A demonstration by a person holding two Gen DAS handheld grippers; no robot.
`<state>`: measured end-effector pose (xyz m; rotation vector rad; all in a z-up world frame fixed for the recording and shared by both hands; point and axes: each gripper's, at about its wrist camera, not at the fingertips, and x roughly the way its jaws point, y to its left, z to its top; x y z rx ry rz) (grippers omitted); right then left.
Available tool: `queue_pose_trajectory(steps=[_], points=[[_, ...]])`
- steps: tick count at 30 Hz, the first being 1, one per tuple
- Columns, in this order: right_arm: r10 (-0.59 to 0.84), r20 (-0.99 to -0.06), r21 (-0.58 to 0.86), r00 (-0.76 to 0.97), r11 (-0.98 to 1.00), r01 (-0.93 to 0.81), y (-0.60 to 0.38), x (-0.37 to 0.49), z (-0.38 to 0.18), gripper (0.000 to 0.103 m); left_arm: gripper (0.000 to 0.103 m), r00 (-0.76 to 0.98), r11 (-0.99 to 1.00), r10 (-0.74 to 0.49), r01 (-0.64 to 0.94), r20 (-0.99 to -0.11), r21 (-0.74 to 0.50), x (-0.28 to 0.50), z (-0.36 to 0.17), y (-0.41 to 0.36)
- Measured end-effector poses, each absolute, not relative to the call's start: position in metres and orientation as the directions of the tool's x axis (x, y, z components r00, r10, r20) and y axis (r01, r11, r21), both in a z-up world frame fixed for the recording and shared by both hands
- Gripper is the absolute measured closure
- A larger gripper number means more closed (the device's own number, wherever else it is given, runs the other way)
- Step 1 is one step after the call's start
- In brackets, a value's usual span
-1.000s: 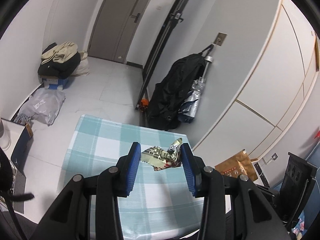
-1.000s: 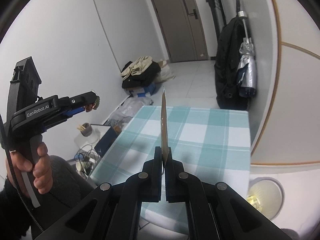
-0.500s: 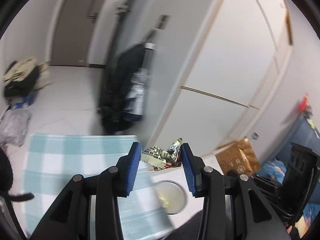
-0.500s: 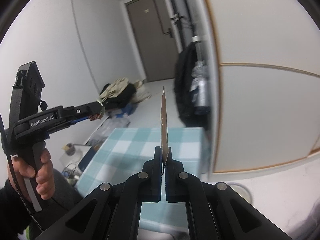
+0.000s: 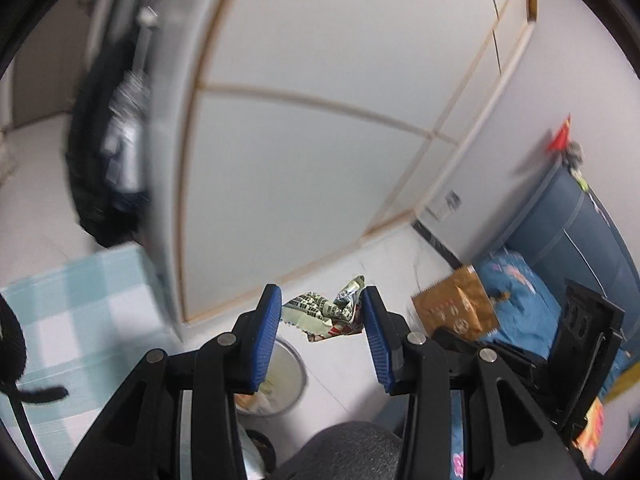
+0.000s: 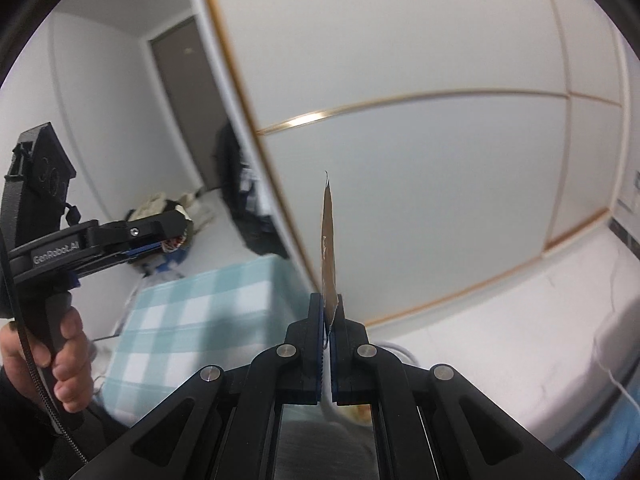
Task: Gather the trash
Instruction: 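Carry the patterned wrapper and orange packet in both grippers over the white bin, then open the left gripper to drop the patterned wrapper while the right releases the orange packet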
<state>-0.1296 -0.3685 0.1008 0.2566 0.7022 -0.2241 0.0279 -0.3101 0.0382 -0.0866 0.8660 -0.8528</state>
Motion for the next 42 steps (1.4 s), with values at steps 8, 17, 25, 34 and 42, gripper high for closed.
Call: queue_pose_trajectory(steps=[8, 17, 25, 34, 42], points=[[-0.114, -0.748, 0.183, 0.653, 0.911, 0.369, -0.418, -0.124, 0.038, 0.102, 0.067, 0.214, 0.665, -0.648, 0.626, -0.731, -0.407, 0.052, -0.019, -0.353], [-0.02, -0.823, 0.255, 0.568, 0.881, 0.4, -0.451, -0.102, -0.048, 0.102, 0.067, 0.092, 0.703, -0.525, 0.608, -0.846, -0.37, 0.081, -0.096, -0.39], [0.128, -0.865, 0.355, 0.485, 0.84, 0.411, -0.464, -0.09, -0.122, 0.102, 0.067, -0.054, 0.745, -0.405, 0.559, -0.913, -0.364, 0.1, -0.153, -0.417], [0.188, -0.878, 0.405, 0.44, 0.782, 0.474, -0.483, -0.091, -0.166, 0.102, 0.067, -0.164, 0.803, -0.342, 0.461, -0.925, -0.378, 0.12, -0.189, -0.425], [0.215, -0.874, 0.436, 0.435, 0.741, 0.511, -0.494, -0.086, -0.18, 0.101, 0.066, -0.236, 0.832, -0.298, 0.411, -0.925, -0.372, 0.122, -0.208, -0.428]])
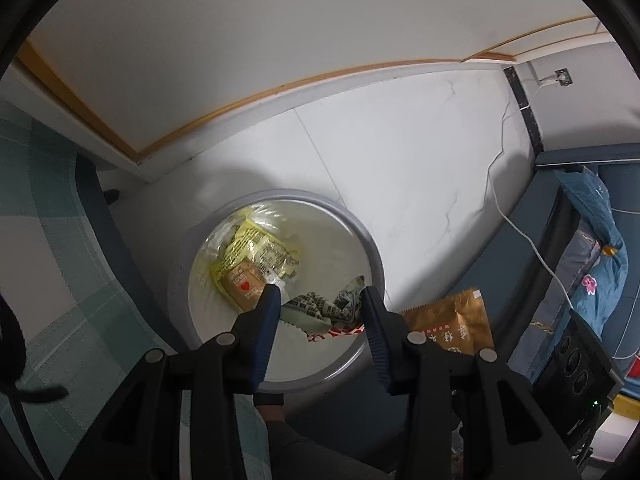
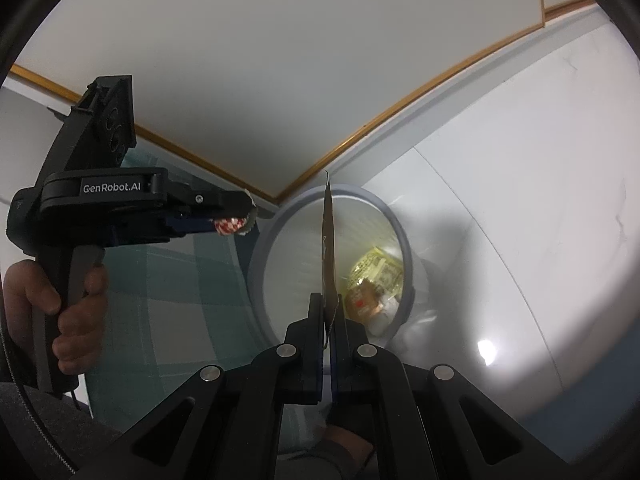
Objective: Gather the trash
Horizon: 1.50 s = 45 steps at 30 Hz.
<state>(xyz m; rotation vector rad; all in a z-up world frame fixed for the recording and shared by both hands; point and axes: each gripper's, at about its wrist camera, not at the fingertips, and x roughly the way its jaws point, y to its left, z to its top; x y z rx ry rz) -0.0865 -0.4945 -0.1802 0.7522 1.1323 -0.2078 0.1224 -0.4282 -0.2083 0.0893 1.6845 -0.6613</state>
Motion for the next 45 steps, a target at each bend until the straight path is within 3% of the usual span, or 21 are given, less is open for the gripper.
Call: queue_pose_trajectory(steps=[5, 10, 12, 25, 31, 33, 40, 45], points=[[0.272, -0.867, 0.475, 0.419, 0.705, 0.527, -0.499, -0.081, -0.193, 0.101, 0.061, -0.247, 0.853, -0.304, 0.361, -0.92, -0.378, 0.127, -0.21, -0.419], [0.298, -0.86, 0.491, 0.415, 0.706, 0.51, -0.495, -0.076, -0.199, 0.101, 0.041, -0.237, 0.852, -0.327, 0.345, -0.915, -0.394, 0.129, -0.204, -0.412], [0.307, -0.86, 0.494, 0.408, 0.705, 0.51, -0.492, -0.073, -0.204, 0.101, 0.039, -0.215, 0.856, -0.317, 0.354, -0.924, -0.376, 0.129, -0.2, -0.41], [0.331, -0.878, 0.474, 0.345, 0.698, 0.537, -0.492, -0.068, -0.219, 0.096, 0.033, -0.093, 0.851, -0.336, 0.396, -0.937, -0.344, 0.125, -0.173, -0.399], [0.276, -0.89, 0.444, 0.363, 0.707, 0.55, -0.495, -0.08, -0.2, 0.079, 0.033, -0.044, 0.868, -0.325, 0.382, -0.945, -0.317, 0.12, -0.167, -0.391], [0.244, -0.893, 0.433, 0.379, 0.7, 0.568, -0.502, -0.087, -0.187, 0.068, 0.032, -0.024, 0.868, -0.329, 0.386, -0.944, -0.312, 0.116, -0.162, -0.391], [0.151, -0.89, 0.404, 0.431, 0.699, 0.59, -0.513, -0.103, -0.139, 0.062, 0.031, 0.065, 0.878, -0.31, 0.402, -0.949, -0.259, 0.101, -0.14, -0.391], [0.096, -0.881, 0.39, 0.464, 0.703, 0.595, -0.512, -0.11, -0.106, 0.042, 0.031, 0.12, 0.877, -0.314, 0.416, -0.942, -0.239, 0.09, -0.122, -0.387]])
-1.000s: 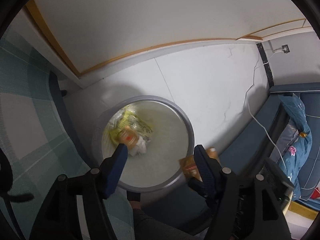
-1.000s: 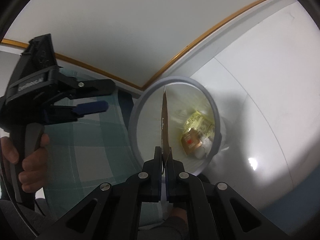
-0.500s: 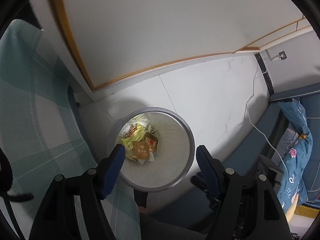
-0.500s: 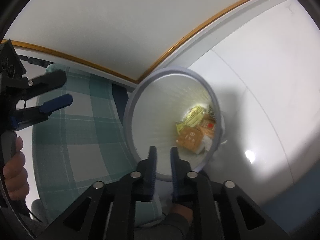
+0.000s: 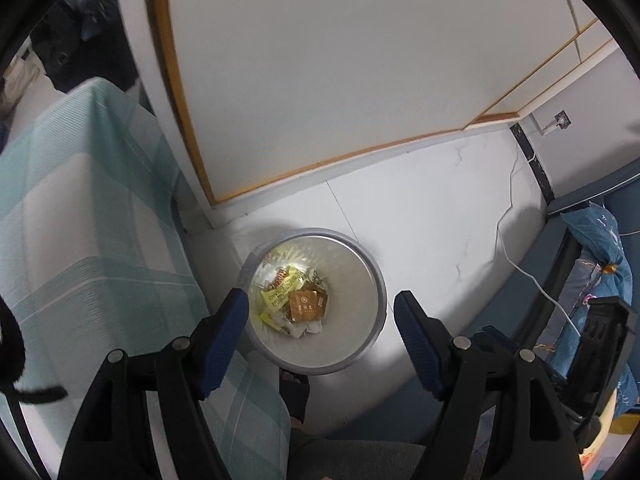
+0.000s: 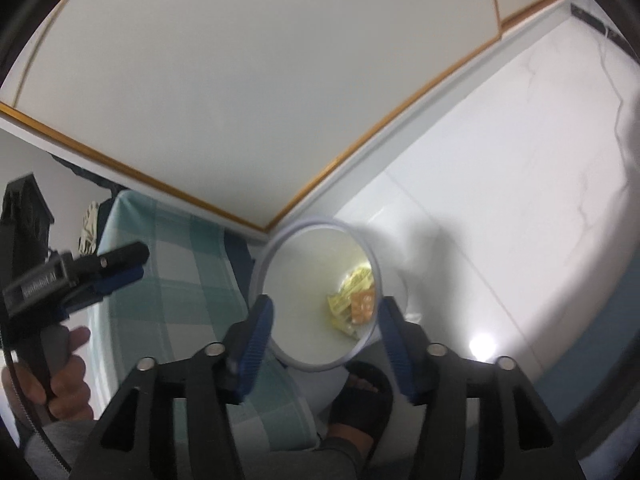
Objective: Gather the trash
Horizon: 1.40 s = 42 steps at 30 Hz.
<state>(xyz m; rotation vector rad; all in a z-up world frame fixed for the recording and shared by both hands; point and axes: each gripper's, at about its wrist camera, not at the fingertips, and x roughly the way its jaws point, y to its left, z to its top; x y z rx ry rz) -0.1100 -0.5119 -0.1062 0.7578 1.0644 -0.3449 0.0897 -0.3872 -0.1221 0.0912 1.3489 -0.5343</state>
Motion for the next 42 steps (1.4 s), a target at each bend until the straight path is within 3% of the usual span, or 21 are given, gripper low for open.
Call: queue_pose_trajectory(steps=[12, 42], points=[[0.068, -0.884, 0.364, 0.462, 0.721, 0.589, -0.498, -0.113, -0.078, 0.017, 0.031, 0.189, 0.873, -0.308, 0.445, -0.932, -0.198, 0.075, -0.104, -0.385], [0.044, -0.879, 0.359, 0.475, 0.717, 0.597, -0.5, -0.116, -0.068, 0.015, 0.031, 0.193, 0.865, -0.317, 0.459, -0.929, -0.2, 0.064, -0.097, -0.377]])
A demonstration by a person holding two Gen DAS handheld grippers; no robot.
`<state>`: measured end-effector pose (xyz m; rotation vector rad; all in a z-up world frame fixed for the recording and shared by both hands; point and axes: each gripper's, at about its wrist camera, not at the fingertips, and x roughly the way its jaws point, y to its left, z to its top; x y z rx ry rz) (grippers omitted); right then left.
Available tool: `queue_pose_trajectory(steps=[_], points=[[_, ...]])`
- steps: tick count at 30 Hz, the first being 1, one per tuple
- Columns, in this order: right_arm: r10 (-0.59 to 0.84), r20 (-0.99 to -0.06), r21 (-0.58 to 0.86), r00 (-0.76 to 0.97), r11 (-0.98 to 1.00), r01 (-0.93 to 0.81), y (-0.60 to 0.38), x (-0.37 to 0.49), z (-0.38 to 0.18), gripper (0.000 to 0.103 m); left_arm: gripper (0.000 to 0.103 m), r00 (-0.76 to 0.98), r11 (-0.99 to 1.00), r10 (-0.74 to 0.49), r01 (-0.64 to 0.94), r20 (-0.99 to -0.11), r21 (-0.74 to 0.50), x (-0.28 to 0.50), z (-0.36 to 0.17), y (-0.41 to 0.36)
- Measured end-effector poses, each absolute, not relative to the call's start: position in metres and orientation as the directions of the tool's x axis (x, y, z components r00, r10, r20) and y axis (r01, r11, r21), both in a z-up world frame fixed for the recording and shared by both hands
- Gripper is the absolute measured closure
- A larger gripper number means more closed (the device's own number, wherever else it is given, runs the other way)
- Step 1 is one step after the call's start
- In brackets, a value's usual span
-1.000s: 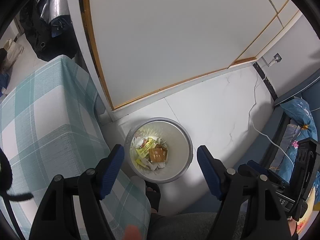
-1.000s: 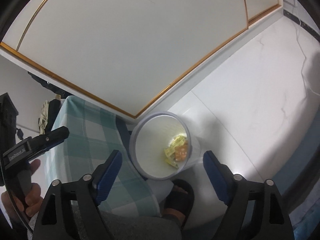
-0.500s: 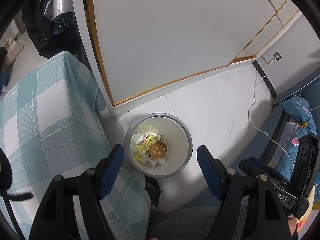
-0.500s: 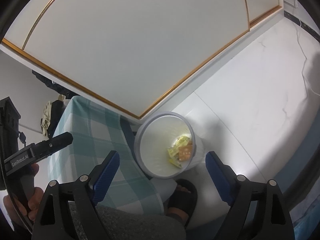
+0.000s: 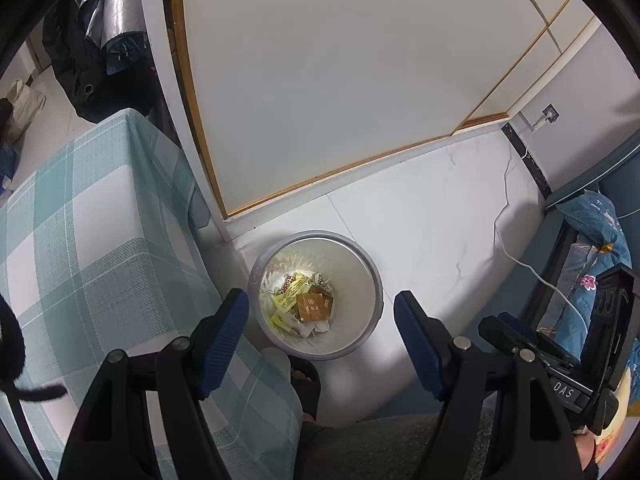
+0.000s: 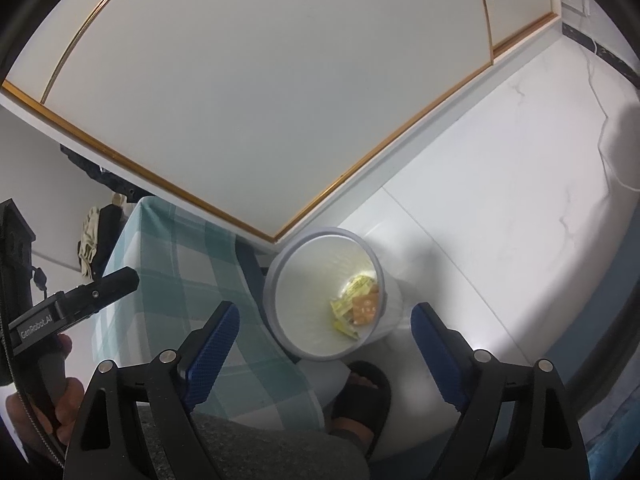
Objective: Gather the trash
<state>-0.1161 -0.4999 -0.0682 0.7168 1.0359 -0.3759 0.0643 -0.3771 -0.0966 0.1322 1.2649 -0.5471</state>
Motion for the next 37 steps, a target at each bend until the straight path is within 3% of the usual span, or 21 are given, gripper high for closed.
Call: queue_pose_trajectory(steps=[37], points=[[0.004, -0.877, 0.338, 0.48, 0.716, 0.611, -0.51, -0.125, -0.064, 0.015, 0.031, 0.187, 0.869, -0.302, 0.457, -0.935, -0.189, 0.059, -0.101, -0.383]])
